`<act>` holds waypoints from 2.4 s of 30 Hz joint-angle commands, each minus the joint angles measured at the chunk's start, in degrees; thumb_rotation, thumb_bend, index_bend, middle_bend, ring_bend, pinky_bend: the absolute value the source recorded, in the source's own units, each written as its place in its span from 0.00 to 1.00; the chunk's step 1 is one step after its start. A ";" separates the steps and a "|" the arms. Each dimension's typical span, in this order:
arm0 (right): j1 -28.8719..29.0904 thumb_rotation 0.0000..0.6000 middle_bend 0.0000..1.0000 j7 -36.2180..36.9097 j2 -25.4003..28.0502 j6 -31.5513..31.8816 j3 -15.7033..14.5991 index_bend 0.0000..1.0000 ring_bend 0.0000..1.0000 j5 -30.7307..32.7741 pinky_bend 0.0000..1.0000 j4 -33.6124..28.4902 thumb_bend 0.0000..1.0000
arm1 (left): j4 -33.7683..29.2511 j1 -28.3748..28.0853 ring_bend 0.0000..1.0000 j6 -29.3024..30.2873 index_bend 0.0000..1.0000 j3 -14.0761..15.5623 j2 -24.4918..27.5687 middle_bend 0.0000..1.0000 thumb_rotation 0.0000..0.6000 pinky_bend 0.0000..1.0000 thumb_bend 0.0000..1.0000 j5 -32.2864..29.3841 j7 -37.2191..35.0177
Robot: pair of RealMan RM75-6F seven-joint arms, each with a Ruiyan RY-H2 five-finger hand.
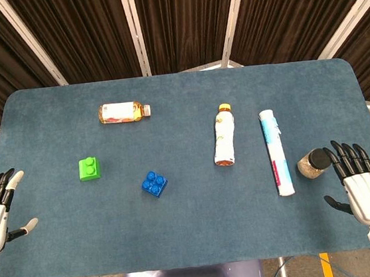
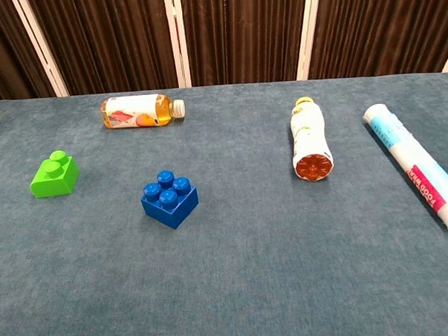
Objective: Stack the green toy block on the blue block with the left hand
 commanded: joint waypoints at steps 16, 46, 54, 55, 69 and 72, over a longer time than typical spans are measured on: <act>0.21 1.00 0.00 2.39 0.57 -2.81 2.12 0.00 0.00 1.63 0.00 1.44 0.00 | 7.40 -11.40 0.00 -17.86 0.00 -5.36 -4.10 0.00 1.00 0.00 0.02 -7.20 -3.39; 0.63 1.00 0.00 4.21 2.04 -9.25 4.34 0.00 0.00 8.70 0.00 2.57 0.00 | 34.95 -29.04 0.22 -44.16 0.20 -6.82 -23.42 0.23 1.00 0.25 0.02 -17.44 -5.10; 0.40 1.00 0.00 4.80 2.35 -9.14 4.69 0.00 0.00 8.97 0.00 2.63 0.00 | 36.26 -29.66 0.38 -44.05 0.39 -6.72 -24.45 0.40 1.00 0.35 0.05 -17.26 -5.43; 0.36 1.00 0.00 4.96 2.41 -9.14 4.74 0.00 0.00 9.00 0.00 2.62 0.00 | 35.75 -29.69 0.38 -44.02 0.40 -6.77 -24.19 0.40 1.00 0.35 0.05 -17.42 -5.26; -0.04 1.00 0.00 6.00 2.99 -9.20 5.23 0.00 0.00 9.30 0.00 2.48 0.00 | 13.47 -30.96 0.41 -38.47 0.46 -6.26 -13.11 0.44 1.00 0.36 0.05 -7.71 -7.57; -0.05 1.00 0.00 5.81 2.98 -9.40 5.35 0.00 0.00 9.65 0.00 2.51 0.00 | 10.34 -32.60 0.46 -35.88 0.54 -5.58 -12.00 0.49 1.00 0.38 0.05 -0.97 -7.80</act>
